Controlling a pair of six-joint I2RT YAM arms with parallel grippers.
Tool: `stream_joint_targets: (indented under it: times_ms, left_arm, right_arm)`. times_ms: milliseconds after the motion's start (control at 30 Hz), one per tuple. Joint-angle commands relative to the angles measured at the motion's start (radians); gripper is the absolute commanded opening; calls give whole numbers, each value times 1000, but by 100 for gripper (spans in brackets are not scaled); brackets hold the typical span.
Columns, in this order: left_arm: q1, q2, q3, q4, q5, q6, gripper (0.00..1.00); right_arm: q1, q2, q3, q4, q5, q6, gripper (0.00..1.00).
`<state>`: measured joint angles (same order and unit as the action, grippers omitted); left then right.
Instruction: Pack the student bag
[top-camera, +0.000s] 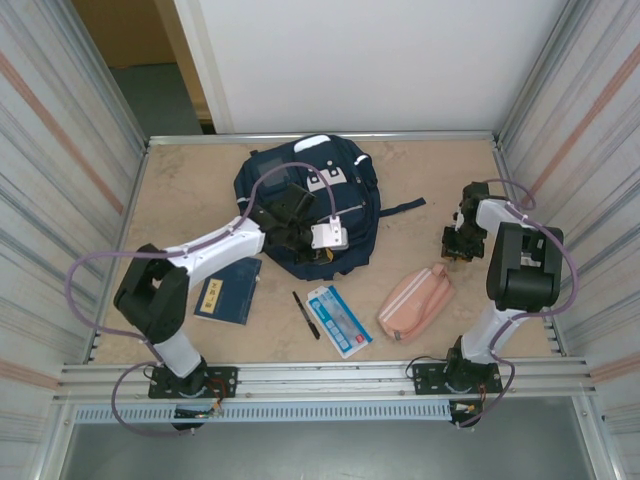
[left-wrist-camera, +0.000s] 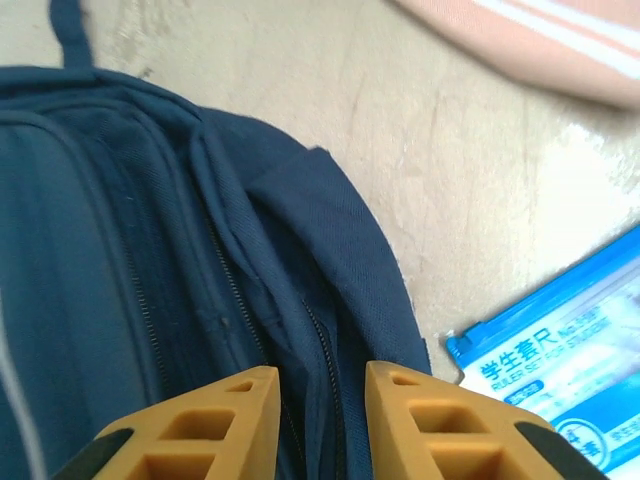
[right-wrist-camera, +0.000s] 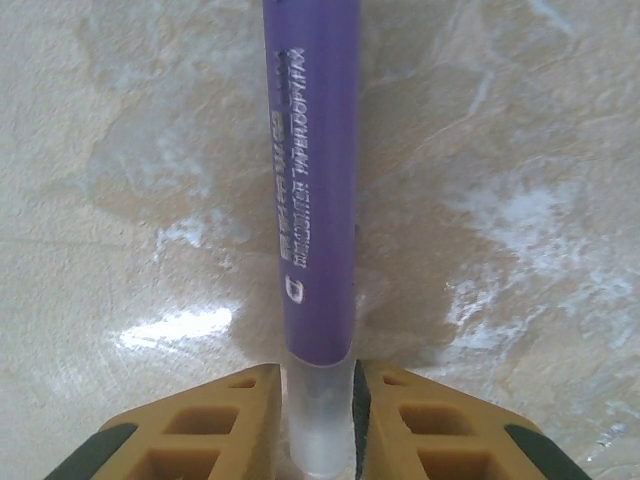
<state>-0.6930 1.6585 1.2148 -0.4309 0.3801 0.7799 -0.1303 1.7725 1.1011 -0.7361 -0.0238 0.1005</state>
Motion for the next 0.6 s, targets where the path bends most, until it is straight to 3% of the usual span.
stream_joint_targets:
  times_ms: [0,133,200,300,400,567]
  left_arm:
    - [7,-86,14,-36,13,-190,32]
    - [7,-168,-16,-17,-125,-490,38]
    - [9,-212,-36,-40,-157,-579,40]
    - [9,-295,-89,-52,-307,-793,42]
    - [29,-350,-112,-122,-393,-1005,42]
    - [59,-368,-143,-189,-390,-1238,43]
  right_arm:
    - [20,-57,14,-26,20,-10,30]
    - [52,-111,42,-37,38,-5,34]
    - [71,-137,61,-55,50,-9,37]
    - [112,-166,103,-81,54,-10,41]
    - [161,-185,144,-84,6,-10,46]
    - [195,-183,166,26,-191,-16,50]
